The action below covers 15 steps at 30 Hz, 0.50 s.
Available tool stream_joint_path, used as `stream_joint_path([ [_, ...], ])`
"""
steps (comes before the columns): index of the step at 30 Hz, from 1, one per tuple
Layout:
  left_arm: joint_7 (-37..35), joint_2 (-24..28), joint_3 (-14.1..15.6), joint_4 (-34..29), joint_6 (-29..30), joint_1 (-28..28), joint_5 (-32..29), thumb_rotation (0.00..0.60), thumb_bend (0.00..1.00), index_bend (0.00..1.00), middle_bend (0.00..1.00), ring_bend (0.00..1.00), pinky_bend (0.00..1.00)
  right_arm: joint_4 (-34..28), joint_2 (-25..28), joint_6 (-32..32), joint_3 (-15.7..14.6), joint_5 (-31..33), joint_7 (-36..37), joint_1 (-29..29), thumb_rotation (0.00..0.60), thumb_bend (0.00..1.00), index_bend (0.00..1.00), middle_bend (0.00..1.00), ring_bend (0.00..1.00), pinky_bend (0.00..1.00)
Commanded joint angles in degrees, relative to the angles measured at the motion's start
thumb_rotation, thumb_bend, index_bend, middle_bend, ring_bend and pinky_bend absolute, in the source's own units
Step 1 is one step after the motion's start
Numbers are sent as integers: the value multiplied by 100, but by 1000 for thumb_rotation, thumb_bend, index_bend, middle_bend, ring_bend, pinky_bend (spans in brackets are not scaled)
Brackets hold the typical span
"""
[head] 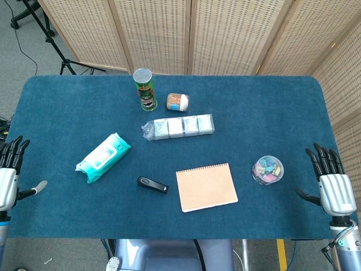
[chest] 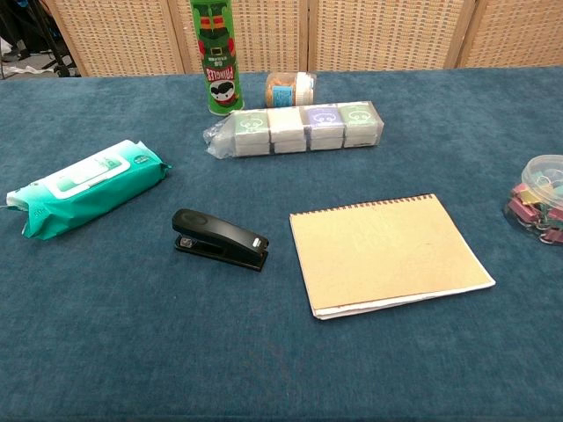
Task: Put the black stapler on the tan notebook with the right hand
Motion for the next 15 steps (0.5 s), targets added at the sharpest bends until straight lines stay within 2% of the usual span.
stream_joint_path([
  [1,-86,52,-32,13,-82,39,-9,600,0,0,0,0,0,-26,40,-24,-47,-50,48,-3,600,0,0,0,0,0],
  [8,-315,188,-47,-13,-68,125,206,600,0,0,0,0,0,-106,73,-247,-256,-535,541,207,600,0,0,0,0,0],
  [15,-468,264,-62,32,-118,169,339,600,0,0,0,0,0,-547,195,-1238,-346,-1234,1155,1148,600,0,0,0,0,0],
])
